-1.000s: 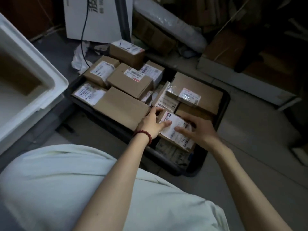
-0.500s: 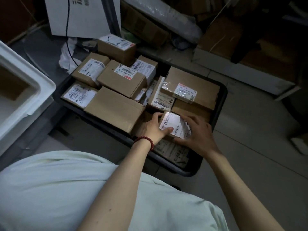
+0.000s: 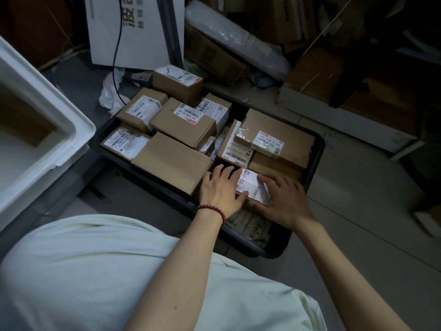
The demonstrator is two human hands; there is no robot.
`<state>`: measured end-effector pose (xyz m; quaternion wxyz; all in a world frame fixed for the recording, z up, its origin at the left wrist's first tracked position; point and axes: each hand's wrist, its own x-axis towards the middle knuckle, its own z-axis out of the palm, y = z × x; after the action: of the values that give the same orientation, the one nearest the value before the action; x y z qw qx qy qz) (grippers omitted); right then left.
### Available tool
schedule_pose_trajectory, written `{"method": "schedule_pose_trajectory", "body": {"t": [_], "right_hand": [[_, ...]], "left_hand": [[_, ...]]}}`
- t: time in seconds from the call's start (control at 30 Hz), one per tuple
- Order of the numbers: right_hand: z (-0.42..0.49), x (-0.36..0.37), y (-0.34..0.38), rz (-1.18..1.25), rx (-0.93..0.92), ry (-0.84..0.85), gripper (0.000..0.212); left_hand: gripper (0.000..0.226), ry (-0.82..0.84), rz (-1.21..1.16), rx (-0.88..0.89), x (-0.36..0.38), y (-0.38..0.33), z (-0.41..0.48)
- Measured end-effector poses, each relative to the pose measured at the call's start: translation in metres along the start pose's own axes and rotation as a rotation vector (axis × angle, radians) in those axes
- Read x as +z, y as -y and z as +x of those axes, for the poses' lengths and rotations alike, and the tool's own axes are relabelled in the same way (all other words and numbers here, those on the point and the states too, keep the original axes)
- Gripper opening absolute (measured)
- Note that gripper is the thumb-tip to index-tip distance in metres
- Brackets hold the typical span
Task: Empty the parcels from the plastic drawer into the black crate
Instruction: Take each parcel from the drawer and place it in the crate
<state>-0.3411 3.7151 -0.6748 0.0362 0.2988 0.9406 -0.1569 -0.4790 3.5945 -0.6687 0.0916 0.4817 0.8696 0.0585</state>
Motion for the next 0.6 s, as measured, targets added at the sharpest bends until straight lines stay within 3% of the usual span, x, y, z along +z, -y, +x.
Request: {"method": "schedule_pose_trajectory", "body": {"t": [0.17,0.3,0.6], "right_hand": [[0.003,-0.010,0.010,0.013,0.017,0.017,0.072],[0.014,-0.023,0.031,0.032,0.000,-0.044,0.066],[0.055,-0.082,0.140,0.045,-0.373,-0.145,0.057]], "left_hand": [[0.054,-0.135,0.060,-0.037,-0.019,0.003,-0.012],[0.050,-0.209,-0.062,-0.175,-0.042,0.017,-0.021],[0.042,-0.425,0.064,-0.456,-0.146,0.106,-0.064]]}}
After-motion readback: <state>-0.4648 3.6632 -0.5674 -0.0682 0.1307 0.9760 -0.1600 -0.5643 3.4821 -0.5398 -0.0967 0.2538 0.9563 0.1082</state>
